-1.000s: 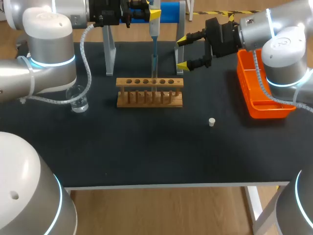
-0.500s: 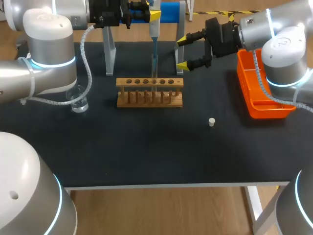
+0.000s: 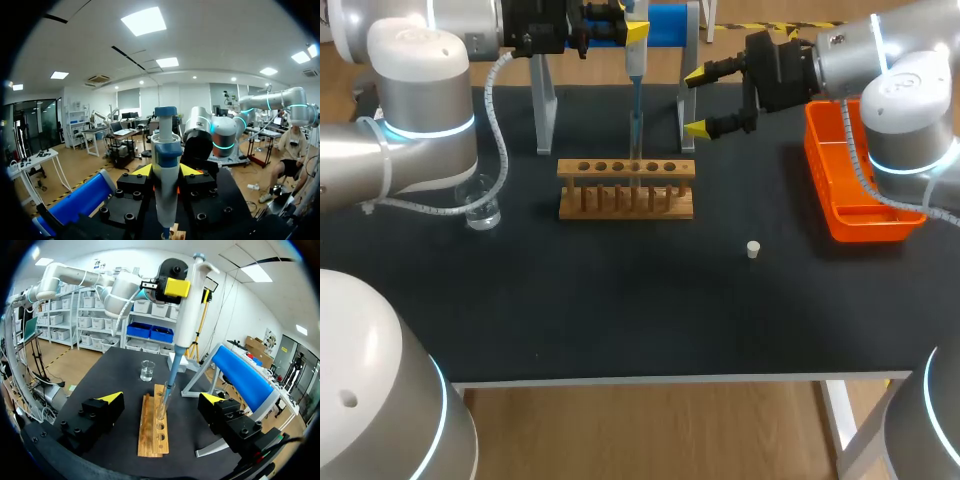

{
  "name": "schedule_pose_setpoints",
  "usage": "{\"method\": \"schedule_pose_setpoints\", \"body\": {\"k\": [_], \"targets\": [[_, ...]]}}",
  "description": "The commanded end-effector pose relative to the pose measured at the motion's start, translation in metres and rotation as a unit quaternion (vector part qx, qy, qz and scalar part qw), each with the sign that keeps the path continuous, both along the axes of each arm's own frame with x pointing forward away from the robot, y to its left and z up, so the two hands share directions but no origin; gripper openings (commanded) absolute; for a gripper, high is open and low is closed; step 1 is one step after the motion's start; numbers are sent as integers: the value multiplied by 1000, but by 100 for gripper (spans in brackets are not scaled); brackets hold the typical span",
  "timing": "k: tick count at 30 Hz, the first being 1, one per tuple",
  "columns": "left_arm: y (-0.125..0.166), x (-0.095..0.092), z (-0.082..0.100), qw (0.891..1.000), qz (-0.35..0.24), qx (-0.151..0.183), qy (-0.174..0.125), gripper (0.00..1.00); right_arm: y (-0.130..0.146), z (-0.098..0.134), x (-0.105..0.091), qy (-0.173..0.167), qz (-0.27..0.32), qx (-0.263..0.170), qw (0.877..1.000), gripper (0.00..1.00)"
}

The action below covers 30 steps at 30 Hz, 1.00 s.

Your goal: Invert the test tube, pick up the pipette, mount the tip to pipette, aspirate from beaker and dispense into the tube, eject the tip, return the pipette, and cap with the stopper.

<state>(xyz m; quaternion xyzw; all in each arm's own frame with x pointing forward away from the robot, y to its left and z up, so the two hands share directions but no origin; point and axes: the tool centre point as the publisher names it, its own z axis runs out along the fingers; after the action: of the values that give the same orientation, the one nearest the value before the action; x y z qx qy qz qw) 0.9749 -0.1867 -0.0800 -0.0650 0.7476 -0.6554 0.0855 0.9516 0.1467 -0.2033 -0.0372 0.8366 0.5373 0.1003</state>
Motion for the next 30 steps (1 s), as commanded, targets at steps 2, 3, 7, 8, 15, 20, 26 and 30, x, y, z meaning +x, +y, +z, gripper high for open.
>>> {"method": "schedule_pose_setpoints", "body": {"k": [2,3,7,8,15,20,26,30], "targets": [[-1,-1,-1,1000,3,-3,-2,0,-15,24,-13,-6,-2,9,1000,100],[-1,-1,-1,1000,3,-3,-2,0,-16,29,-14,-6,-2,11,1000,100],[-1,-1,-1,1000,3,-3,-2,0,-18,50,-14,11,-8,29,999,100],[-1,-1,-1,1000,3,-3,-2,0,-18,56,-13,18,-11,34,999,100],[-1,-1,-1,1000,3,-3,-2,0,-15,95,-10,44,-12,73,996,100],[-1,-1,-1,1000,3,-3,-2,0,-13,115,-7,45,-22,77,996,100],[-1,-1,-1,1000,3,-3,-2,0,-11,142,-1,42,-36,81,995,100],[-1,-1,-1,1000,3,-3,-2,0,-7,162,4,36,-36,93,994,100]]}}
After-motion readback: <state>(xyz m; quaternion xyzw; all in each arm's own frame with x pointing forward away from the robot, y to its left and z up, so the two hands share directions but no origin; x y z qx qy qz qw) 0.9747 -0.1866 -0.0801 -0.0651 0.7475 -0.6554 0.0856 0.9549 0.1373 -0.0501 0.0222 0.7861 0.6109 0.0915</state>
